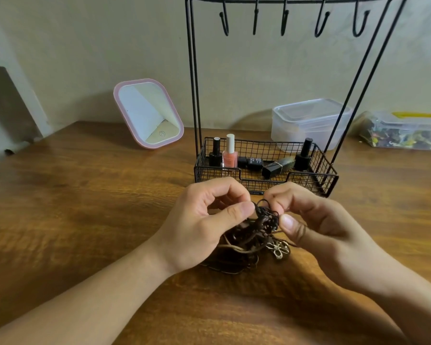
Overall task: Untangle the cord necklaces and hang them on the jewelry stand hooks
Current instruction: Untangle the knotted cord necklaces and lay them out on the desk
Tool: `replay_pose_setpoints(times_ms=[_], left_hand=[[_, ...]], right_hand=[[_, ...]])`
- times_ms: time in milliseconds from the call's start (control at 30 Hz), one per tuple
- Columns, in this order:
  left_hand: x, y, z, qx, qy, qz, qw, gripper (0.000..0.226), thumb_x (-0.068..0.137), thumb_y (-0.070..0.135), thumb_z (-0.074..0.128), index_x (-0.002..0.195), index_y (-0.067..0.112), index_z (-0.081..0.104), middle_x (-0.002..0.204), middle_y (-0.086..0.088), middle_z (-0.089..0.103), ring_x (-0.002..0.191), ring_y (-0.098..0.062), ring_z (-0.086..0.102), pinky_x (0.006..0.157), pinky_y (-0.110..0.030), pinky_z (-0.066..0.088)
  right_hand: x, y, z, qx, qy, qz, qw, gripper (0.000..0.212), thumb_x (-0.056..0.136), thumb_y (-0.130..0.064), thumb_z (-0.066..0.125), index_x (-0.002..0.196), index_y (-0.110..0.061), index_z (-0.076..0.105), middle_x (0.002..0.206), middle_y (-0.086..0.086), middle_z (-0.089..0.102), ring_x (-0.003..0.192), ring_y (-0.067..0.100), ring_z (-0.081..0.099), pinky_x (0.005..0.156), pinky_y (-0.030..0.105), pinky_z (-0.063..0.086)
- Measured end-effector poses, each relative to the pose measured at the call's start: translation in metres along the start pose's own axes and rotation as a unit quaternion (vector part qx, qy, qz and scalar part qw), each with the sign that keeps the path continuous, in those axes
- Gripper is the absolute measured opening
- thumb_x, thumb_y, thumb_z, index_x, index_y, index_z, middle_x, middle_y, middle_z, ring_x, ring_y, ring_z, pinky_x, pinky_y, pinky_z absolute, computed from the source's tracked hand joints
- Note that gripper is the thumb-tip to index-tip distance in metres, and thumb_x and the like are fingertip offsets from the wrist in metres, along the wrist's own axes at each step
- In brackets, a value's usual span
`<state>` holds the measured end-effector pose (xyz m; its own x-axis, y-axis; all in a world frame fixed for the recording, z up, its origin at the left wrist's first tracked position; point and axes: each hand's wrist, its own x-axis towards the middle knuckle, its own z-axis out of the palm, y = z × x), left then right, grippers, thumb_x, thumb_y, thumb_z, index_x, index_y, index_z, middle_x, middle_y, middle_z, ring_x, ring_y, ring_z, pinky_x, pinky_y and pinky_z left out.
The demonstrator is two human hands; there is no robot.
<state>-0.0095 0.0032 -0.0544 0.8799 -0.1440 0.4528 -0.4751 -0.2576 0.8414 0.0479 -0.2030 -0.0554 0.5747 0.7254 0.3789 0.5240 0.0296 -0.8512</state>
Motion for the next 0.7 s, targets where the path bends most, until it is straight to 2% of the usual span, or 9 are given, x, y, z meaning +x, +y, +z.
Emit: replay_pose_setpoints(times_ms=[133,200,267,333,433,500,600,700], left_hand=[[0.001,-0.003,-0.002,-0.048,0.057,0.000,0.997,0.008,0.089,0.013,0.060,0.091,0.007,0.065,0.084,-0.006,0.066,0.081,-0.019,0.063,0.076,-0.029,0.054],[0.002,-0.001,-0.005,-0.080,0.089,0.013,0.993,0.021,0.081,0.018,0.063,0.100,0.009,0.064,0.095,-0.006,0.065,0.087,-0.022,0.061,0.081,-0.034,0.051],[0.001,0.001,-0.005,-0.045,0.081,0.039,0.995,0.023,0.080,0.025,0.060,0.096,0.010,0.062,0.087,-0.006,0.059,0.081,-0.025,0.055,0.074,-0.034,0.047],[-0.002,0.003,0.001,0.028,0.051,0.061,0.996,0.016,0.083,0.027,0.062,0.087,0.012,0.062,0.075,0.003,0.054,0.073,-0.018,0.051,0.069,-0.026,0.042],[-0.006,0.003,0.005,0.091,0.030,0.052,0.994,0.019,0.082,0.032,0.068,0.096,0.019,0.065,0.081,0.006,0.057,0.082,-0.018,0.057,0.075,-0.021,0.045],[-0.006,0.004,0.006,0.121,0.018,0.040,0.992,0.026,0.081,0.035,0.070,0.104,0.023,0.067,0.088,0.008,0.059,0.090,-0.017,0.058,0.078,-0.017,0.045],[-0.004,0.003,0.005,0.146,0.019,0.036,0.988,0.019,0.081,0.035,0.071,0.097,0.026,0.069,0.087,0.011,0.061,0.090,-0.016,0.059,0.076,-0.016,0.045],[-0.002,0.001,0.004,0.135,0.017,0.032,0.990,0.010,0.082,0.033,0.069,0.087,0.026,0.068,0.083,0.010,0.061,0.087,-0.020,0.059,0.075,-0.022,0.047]], right_hand=[[0.000,-0.001,0.000,-0.011,0.015,-0.003,1.000,0.012,0.095,-0.031,0.056,0.086,-0.024,0.061,0.097,-0.005,0.058,0.088,0.011,0.053,0.077,0.015,0.040],[0.000,-0.001,-0.001,-0.019,0.027,0.002,0.999,0.018,0.092,-0.037,0.056,0.089,-0.020,0.062,0.097,-0.001,0.060,0.086,0.011,0.053,0.075,0.014,0.039],[0.000,-0.001,-0.001,-0.032,0.032,0.001,0.999,0.023,0.092,-0.037,0.057,0.092,-0.015,0.063,0.097,0.000,0.061,0.083,0.010,0.053,0.073,0.014,0.040],[0.000,-0.001,0.001,-0.033,0.036,0.001,0.999,0.024,0.093,-0.036,0.057,0.093,-0.012,0.063,0.095,-0.002,0.061,0.082,0.012,0.054,0.074,0.017,0.042],[-0.001,0.000,0.003,-0.039,0.041,0.010,0.998,0.026,0.092,-0.040,0.055,0.095,-0.015,0.063,0.096,-0.002,0.062,0.088,0.019,0.058,0.079,0.027,0.045],[-0.001,-0.001,0.003,-0.040,0.045,0.016,0.998,0.025,0.092,-0.042,0.054,0.096,-0.019,0.063,0.096,-0.001,0.062,0.087,0.017,0.057,0.077,0.027,0.045],[-0.001,-0.002,0.003,-0.038,0.047,0.019,0.998,0.026,0.092,-0.042,0.054,0.097,-0.019,0.063,0.095,-0.002,0.062,0.084,0.013,0.056,0.072,0.022,0.044],[-0.001,-0.001,0.003,-0.026,0.041,0.029,0.998,0.027,0.091,-0.044,0.054,0.097,-0.020,0.063,0.093,0.000,0.063,0.084,0.020,0.058,0.072,0.034,0.048]])
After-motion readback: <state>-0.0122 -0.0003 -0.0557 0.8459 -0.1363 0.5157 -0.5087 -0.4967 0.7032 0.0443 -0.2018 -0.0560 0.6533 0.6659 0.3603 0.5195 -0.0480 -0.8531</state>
